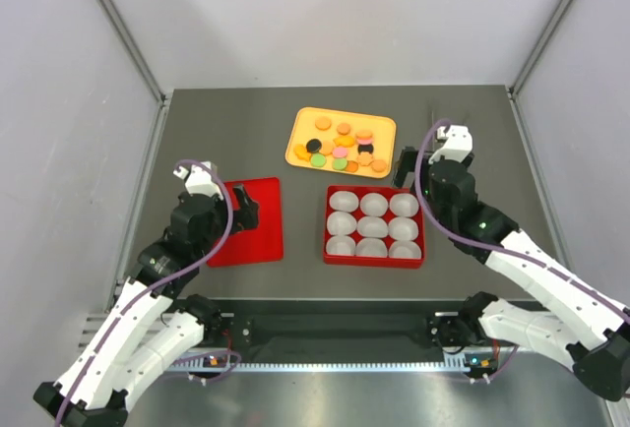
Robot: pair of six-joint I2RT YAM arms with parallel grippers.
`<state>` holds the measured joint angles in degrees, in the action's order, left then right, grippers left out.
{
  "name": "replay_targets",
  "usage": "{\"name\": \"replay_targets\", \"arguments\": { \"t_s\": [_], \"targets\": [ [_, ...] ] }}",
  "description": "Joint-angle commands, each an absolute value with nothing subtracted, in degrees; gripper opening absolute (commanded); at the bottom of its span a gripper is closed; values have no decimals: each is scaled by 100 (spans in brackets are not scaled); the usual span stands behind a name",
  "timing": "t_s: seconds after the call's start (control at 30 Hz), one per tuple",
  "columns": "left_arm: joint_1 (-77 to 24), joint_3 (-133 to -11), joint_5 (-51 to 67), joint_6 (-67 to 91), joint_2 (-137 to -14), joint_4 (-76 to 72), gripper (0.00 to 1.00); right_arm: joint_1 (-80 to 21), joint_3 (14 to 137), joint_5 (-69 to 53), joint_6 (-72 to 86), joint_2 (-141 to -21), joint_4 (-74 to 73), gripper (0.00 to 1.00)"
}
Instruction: Pack the cookies
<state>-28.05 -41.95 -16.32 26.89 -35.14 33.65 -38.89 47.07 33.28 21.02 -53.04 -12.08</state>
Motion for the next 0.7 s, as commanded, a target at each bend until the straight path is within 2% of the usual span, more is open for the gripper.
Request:
{"name": "replay_targets", "arguments": {
  "t_s": [0.0, 0.17, 0.27, 0.33, 0.5, 0.67],
  "targets": [
    [-2786, -4263, -1556, 2558, -3577, 3313, 99, -3938, 5193, 3331, 2031, -5387, -1186, 100],
    [-2786, -4254, -1468, 2540, -3560, 3287, 99, -3903, 5886, 3191, 1592, -5905, -1485, 100],
    [-2786, -4245, -1398, 2540, -3568, 3270, 99, -3246, 6527, 2578, 1582, -6520, -1801, 100],
    [-2786, -4245, -1310, 2531, -3577, 3261, 99, -2349, 6836, 1716, 1704, -7080, -1959, 100],
    [-2786, -4228, -1073, 2496, -3595, 3208, 99, -1102, 8119, 1303, 1696, -8435, -2171, 100],
    [-2786, -4236, -941, 2461, -3630, 3182, 99, -528, 9270, 1274, 1819, -10026, -2364, 100]
  ]
}}
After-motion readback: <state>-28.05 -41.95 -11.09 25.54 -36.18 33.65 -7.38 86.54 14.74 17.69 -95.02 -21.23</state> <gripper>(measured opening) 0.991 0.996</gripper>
